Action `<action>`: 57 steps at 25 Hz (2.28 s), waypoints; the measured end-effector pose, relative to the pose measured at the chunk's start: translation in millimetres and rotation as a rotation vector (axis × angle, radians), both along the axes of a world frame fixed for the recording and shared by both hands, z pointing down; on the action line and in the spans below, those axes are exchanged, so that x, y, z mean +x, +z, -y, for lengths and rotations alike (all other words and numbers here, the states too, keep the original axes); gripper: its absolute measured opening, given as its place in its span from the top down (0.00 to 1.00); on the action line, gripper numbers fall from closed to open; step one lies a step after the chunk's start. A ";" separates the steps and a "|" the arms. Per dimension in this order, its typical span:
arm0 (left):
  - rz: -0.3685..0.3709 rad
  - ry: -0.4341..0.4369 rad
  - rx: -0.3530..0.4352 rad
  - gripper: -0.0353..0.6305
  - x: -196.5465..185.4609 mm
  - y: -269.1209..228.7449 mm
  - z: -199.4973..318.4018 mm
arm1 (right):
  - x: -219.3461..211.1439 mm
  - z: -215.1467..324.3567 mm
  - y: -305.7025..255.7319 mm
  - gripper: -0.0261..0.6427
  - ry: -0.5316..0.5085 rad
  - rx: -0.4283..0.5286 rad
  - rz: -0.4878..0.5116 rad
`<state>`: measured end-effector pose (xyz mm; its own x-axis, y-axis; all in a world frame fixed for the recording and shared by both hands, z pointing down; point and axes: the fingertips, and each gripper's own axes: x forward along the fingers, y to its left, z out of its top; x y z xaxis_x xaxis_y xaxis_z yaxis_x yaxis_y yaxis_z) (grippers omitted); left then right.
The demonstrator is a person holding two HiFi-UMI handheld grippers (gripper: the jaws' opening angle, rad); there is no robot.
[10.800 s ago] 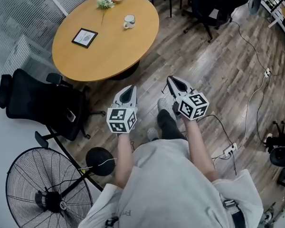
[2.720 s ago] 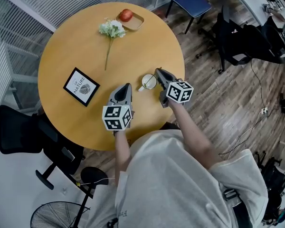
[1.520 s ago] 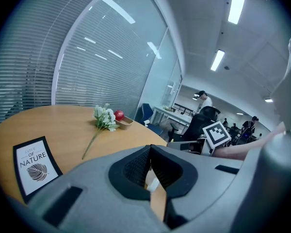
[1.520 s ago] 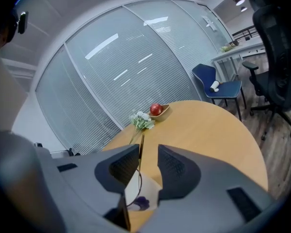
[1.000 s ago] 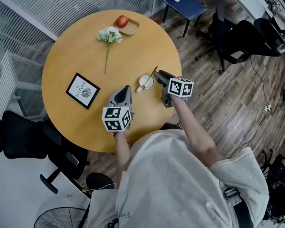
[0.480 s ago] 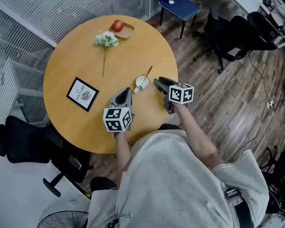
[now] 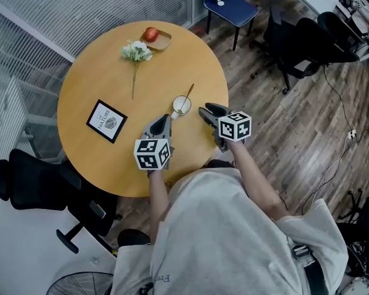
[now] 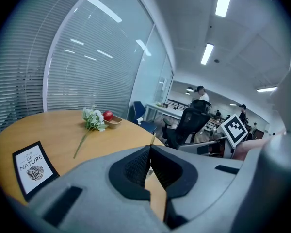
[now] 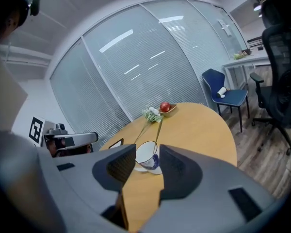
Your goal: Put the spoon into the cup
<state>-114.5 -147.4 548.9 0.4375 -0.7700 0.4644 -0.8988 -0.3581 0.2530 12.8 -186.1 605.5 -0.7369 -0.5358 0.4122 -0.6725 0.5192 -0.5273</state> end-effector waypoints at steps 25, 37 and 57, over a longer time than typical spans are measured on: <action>0.013 0.011 -0.002 0.94 21.6 0.4 -14.9 | 15.6 -26.8 -19.5 0.76 -0.099 0.178 -0.136; 0.020 0.010 -0.001 0.94 21.3 -0.5 -17.1 | 15.6 -29.9 -20.7 0.84 -0.106 0.185 -0.136; 0.039 0.017 -0.010 0.94 21.4 3.2 -18.0 | 13.9 -36.8 -14.2 0.97 -0.111 0.168 -0.135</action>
